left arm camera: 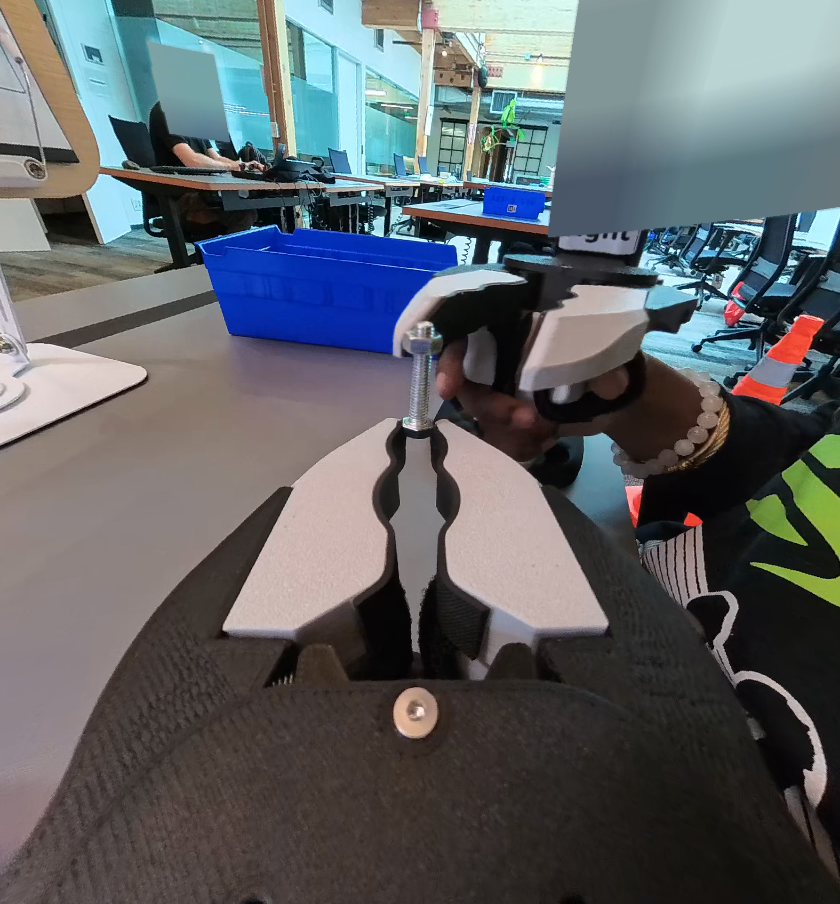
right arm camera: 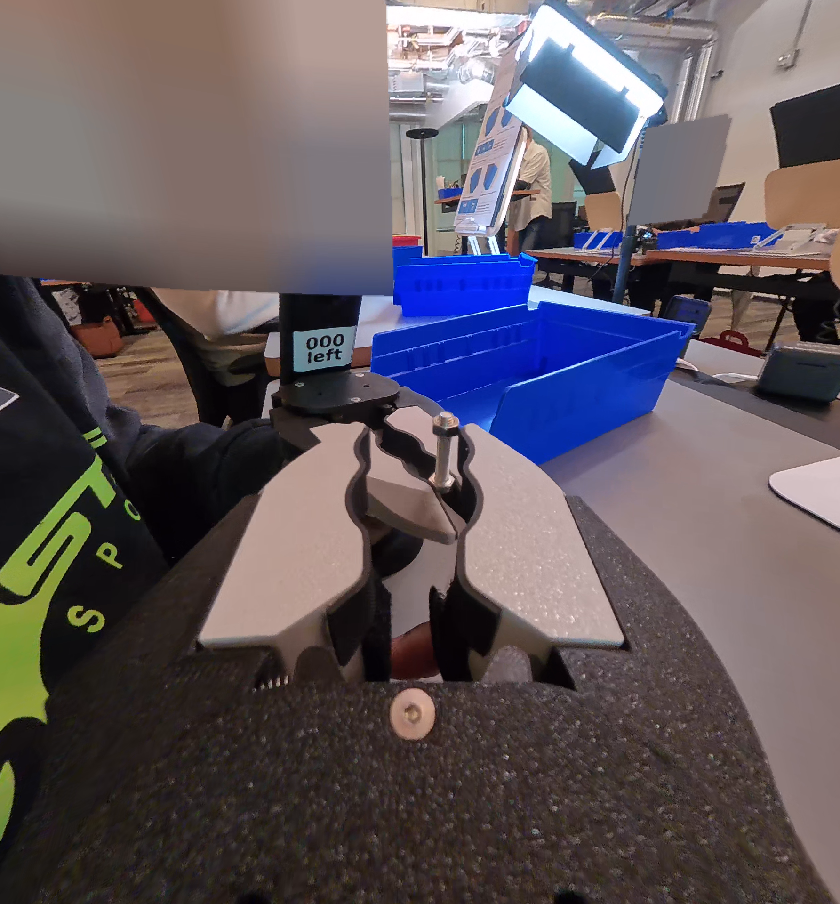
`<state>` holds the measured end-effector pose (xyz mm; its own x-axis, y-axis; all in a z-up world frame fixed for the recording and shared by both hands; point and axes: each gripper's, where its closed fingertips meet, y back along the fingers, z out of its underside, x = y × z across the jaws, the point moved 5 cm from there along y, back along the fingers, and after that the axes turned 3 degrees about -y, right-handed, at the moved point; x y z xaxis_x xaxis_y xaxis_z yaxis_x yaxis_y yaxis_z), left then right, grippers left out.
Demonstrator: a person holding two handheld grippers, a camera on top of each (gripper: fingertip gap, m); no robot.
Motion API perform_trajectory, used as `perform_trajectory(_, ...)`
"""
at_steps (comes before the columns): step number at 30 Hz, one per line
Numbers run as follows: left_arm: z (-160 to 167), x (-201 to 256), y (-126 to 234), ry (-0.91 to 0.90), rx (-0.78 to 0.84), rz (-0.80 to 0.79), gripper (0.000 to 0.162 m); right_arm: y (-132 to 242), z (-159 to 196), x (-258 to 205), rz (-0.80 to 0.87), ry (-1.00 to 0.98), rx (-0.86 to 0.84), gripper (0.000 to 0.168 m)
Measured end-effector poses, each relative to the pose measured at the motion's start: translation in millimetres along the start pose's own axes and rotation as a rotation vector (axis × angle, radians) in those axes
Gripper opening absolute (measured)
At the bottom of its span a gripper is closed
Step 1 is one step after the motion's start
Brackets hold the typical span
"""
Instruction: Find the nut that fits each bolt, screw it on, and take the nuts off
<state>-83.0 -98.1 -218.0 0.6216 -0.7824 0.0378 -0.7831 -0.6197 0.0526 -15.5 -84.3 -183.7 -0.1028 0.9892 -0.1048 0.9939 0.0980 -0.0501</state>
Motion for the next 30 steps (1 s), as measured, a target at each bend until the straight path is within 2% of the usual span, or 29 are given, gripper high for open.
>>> perform_trajectory(4,-0.2,-0.5,0.2,0.004,0.002,-0.001,0.01,7.6,-0.6,0.5,-0.002,-0.024,0.031,0.021)
perform_trajectory(7,0.1,0.0,-0.2,0.002,-0.001,0.001,0.01,9.1,-1.2,4.6,0.016,-0.03,0.044,0.019)
perform_trajectory(12,0.4,0.3,-0.5,0.0,-0.005,0.003,0.01,-6.6,0.1,4.8,-0.016,-0.039,0.026,0.037)
perform_trajectory(17,1.0,1.1,-1.2,-0.006,-0.012,0.008,0.01,-15.9,0.8,3.7,-0.039,-0.022,0.012,0.038)
perform_trajectory(23,0.1,-1.2,0.0,0.011,0.001,-0.001,0.01,-4.7,-0.4,3.6,-0.009,-0.023,0.026,0.032)
perform_trajectory(27,-0.1,-1.5,0.2,0.011,0.002,-0.006,0.01,5.7,-0.7,3.0,0.003,-0.024,0.041,0.018)
perform_trajectory(30,-0.1,-1.7,0.3,0.016,0.004,-0.004,0.01,9.3,-2.5,4.4,0.006,-0.032,0.059,0.014)
